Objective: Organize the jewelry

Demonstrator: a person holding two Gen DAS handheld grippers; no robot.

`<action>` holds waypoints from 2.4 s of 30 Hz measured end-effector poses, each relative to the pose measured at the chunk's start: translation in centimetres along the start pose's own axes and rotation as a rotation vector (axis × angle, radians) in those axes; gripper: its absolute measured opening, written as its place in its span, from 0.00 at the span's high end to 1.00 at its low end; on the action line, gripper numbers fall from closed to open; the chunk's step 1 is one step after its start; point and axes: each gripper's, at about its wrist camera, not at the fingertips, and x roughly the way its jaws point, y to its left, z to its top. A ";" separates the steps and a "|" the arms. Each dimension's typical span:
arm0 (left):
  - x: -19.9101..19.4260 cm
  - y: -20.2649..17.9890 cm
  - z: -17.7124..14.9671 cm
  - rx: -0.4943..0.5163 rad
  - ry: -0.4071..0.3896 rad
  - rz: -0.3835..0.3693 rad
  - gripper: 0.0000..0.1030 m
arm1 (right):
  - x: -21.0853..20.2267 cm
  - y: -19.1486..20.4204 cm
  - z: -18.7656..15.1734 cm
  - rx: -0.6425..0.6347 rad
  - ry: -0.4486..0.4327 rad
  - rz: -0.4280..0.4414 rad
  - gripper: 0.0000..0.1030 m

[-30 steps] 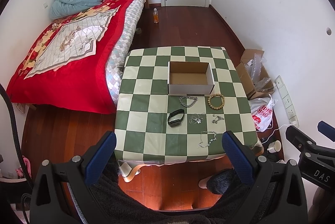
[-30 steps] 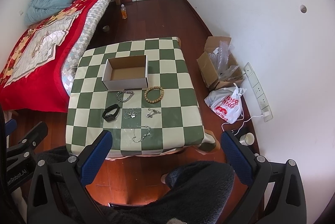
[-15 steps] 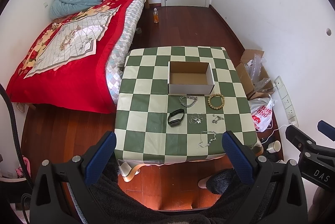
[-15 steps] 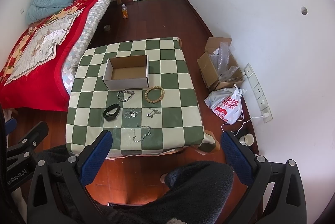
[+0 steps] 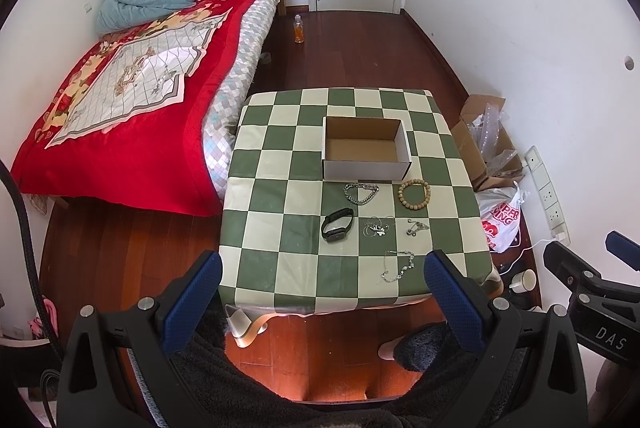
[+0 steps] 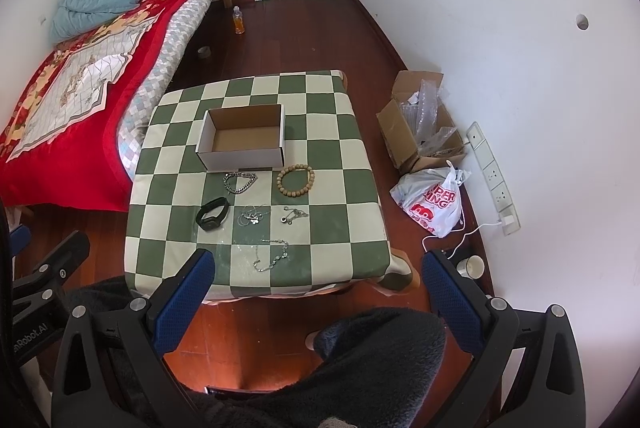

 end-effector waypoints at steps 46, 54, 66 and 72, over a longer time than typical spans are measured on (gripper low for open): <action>23.3 -0.4 4.3 0.196 0.238 0.193 0.00 | 24.9 -0.8 1.0 0.194 0.354 0.061 0.00; 25.5 -2.7 9.2 0.238 0.199 0.152 0.00 | 32.2 -0.3 3.6 0.242 0.460 0.097 0.00; 31.8 -3.0 1.0 0.460 0.376 0.154 0.00 | 33.8 0.4 1.2 0.184 0.491 0.052 0.00; 34.0 -4.0 -1.0 0.481 0.405 0.150 0.00 | 35.2 1.1 -3.0 0.228 0.550 0.033 0.00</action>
